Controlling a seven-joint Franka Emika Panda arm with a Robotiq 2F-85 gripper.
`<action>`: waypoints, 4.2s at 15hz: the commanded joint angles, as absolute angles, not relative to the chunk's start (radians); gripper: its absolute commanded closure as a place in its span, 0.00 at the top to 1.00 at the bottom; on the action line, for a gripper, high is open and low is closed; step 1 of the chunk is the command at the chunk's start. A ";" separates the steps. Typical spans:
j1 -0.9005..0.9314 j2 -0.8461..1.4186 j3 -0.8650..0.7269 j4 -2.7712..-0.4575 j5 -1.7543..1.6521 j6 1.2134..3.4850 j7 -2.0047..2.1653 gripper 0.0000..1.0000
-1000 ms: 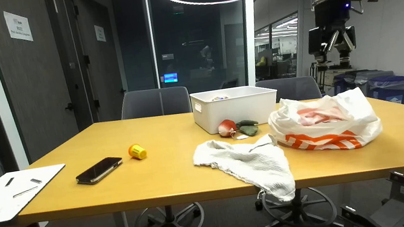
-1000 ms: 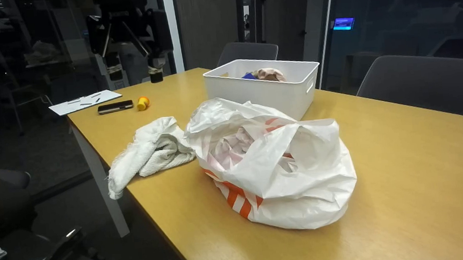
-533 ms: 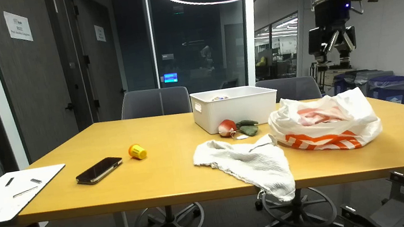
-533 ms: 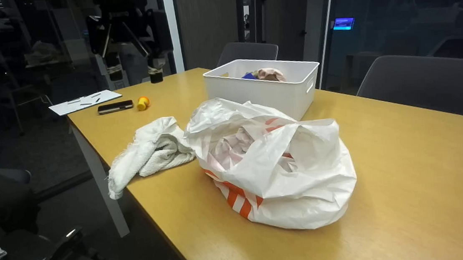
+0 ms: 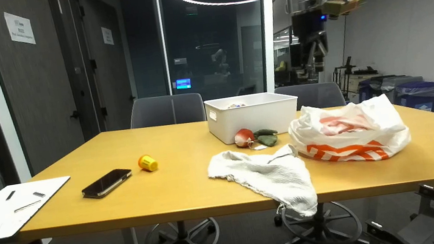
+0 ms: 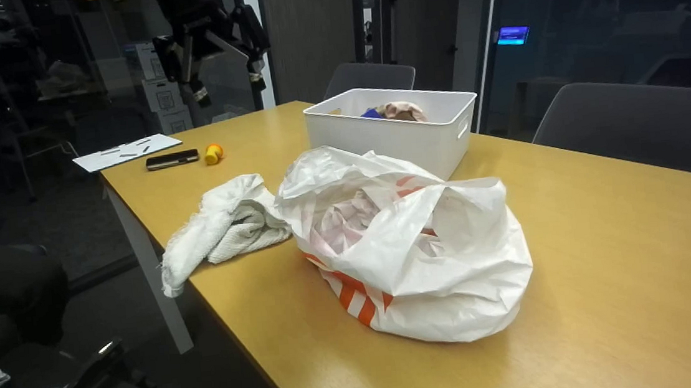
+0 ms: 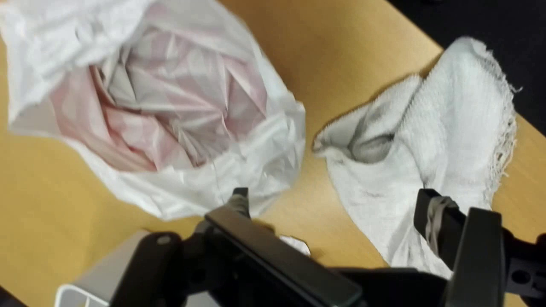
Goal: Put the towel and radish in the plastic bag.
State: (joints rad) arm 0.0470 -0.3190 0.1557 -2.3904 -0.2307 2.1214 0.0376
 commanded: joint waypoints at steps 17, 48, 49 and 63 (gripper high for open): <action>0.128 0.493 0.219 -1.785 -0.143 2.331 -0.513 1.00; 0.105 0.245 0.071 -2.069 -0.127 2.395 -0.087 0.01; 0.099 0.211 0.076 -2.098 -0.111 2.338 -0.076 0.01; 0.021 0.345 0.187 -2.273 0.451 2.402 -0.447 0.35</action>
